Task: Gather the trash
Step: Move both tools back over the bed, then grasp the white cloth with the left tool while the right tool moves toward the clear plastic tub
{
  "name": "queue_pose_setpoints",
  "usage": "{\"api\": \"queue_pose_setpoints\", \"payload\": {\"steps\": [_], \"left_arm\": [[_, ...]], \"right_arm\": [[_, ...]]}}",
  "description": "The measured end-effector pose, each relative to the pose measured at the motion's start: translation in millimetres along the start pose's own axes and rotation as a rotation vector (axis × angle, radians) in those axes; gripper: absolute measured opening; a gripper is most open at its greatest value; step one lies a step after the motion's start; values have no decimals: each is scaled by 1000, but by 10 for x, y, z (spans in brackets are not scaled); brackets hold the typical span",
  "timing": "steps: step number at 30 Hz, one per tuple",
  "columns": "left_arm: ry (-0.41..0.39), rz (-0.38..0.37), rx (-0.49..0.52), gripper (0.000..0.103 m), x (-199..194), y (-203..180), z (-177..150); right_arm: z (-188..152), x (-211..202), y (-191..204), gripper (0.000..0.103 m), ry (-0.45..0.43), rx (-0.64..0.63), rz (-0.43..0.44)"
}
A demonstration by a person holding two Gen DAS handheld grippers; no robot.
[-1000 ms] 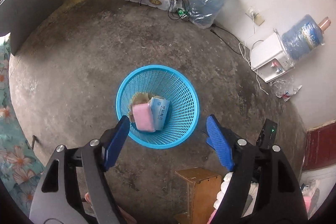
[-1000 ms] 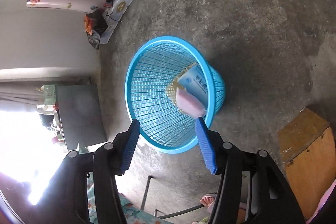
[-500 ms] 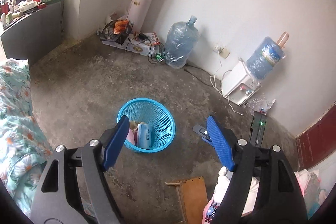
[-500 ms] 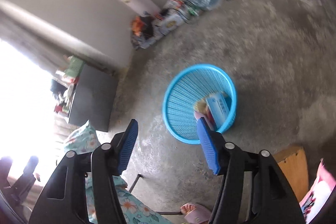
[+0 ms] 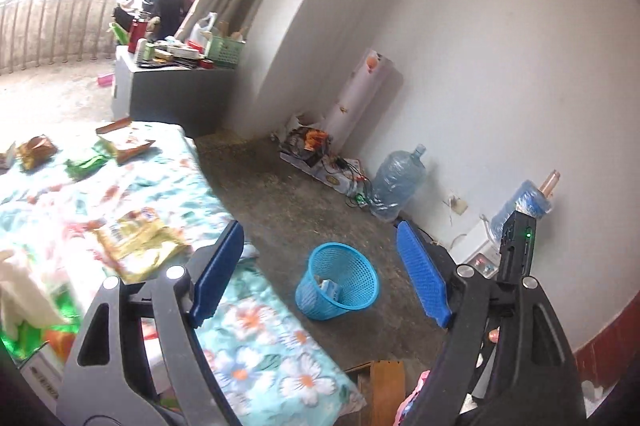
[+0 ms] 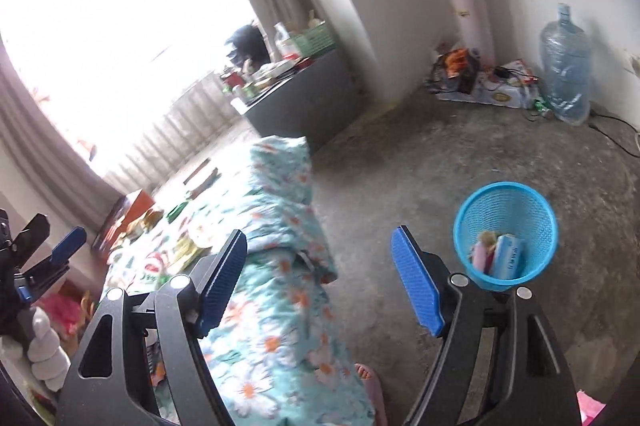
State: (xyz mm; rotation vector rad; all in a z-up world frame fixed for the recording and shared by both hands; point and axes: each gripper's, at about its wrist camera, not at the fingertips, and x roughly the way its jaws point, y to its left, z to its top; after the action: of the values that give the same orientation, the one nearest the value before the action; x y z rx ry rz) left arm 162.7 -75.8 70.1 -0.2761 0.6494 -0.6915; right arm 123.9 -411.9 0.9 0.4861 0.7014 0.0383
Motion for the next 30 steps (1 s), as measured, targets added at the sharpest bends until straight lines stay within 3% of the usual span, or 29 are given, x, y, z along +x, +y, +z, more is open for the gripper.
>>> {"api": "queue_pose_setpoints", "payload": {"steps": [4, 9, 13, 19, 30], "left_arm": [[-81, 125, -62, 75, -723, 581, -6], [-118, 254, -153, 75, -1383, 1235, -147], [-109, 256, -251, 75, -1577, 1607, -277], [-24, 237, -238, 75, -1389, 1803, -276], [199, 394, -132, 75, -613, 2030, -142]], "right_arm": [[-68, 92, 597, 73, 77, -79, 111], [-142, 283, 1237, 73, 162, -137, 212], [-221, 486, 1557, 73, 243, -137, 278], [-369, 716, 1838, 73, 321, -128, 281], [-271, 1077, 1965, 73, 364, -114, 261]]}}
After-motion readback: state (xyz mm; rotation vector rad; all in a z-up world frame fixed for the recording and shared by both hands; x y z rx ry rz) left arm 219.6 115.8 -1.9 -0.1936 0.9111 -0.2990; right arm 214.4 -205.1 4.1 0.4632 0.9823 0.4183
